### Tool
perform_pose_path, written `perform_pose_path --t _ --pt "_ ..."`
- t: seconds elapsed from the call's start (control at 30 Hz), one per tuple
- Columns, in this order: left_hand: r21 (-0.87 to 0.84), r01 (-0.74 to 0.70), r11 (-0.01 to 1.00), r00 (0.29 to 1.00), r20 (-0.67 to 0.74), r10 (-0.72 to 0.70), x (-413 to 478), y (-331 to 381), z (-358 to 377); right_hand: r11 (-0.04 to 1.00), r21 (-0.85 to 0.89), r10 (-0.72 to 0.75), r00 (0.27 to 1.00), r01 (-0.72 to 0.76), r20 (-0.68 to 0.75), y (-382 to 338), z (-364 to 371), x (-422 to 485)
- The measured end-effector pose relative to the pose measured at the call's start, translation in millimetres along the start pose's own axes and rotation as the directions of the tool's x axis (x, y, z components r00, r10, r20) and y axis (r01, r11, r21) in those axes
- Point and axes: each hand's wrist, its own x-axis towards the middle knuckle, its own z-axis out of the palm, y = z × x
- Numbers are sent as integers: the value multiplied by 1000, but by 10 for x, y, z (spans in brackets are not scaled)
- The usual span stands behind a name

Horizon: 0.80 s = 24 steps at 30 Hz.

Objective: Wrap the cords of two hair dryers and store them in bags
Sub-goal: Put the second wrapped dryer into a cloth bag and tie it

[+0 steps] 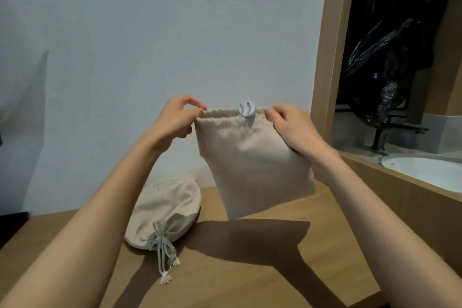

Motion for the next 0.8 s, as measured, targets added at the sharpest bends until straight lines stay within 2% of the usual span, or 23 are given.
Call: perform_pose_path --t 0.03,0.07,0.13,0.17,0.27,0.33,0.4,0.47,0.6,0.8 --pt "-8 23 1000 1000 6 -23 -4 2 28 1000 -20 19 1000 -19 -2 8 -20 11" --pt "-60 53 997 998 -16 -54 -14 11 69 1000 11 19 997 -18 -70 -4 -48 13" --pt "-177 91 980 991 -78 -107 -8 52 143 990 137 0 973 32 -230 -59 -83 8" --pt "-176 96 980 992 -67 -109 9 74 173 984 176 20 971 22 -237 -69 -67 24" --pt "-234 116 965 990 -50 -131 75 162 121 972 199 137 989 -123 -58 -84 -24 106" --pt "-229 122 966 987 -76 -143 77 155 77 954 276 157 979 -115 -134 -106 -37 117" --pt "-248 137 959 987 -44 -152 1 73 104 933 354 144 966 -60 -216 -132 -15 62" --pt "-354 175 919 979 -34 -199 -45 -15 159 929 363 148 971 -72 -187 -125 50 12" --pt "-433 215 875 969 -14 -245 -22 -134 230 926 339 213 972 -167 -101 50 119 22" --pt "-432 162 887 981 -25 -192 148 -273 428 912 316 296 952 -260 -71 293 267 71"
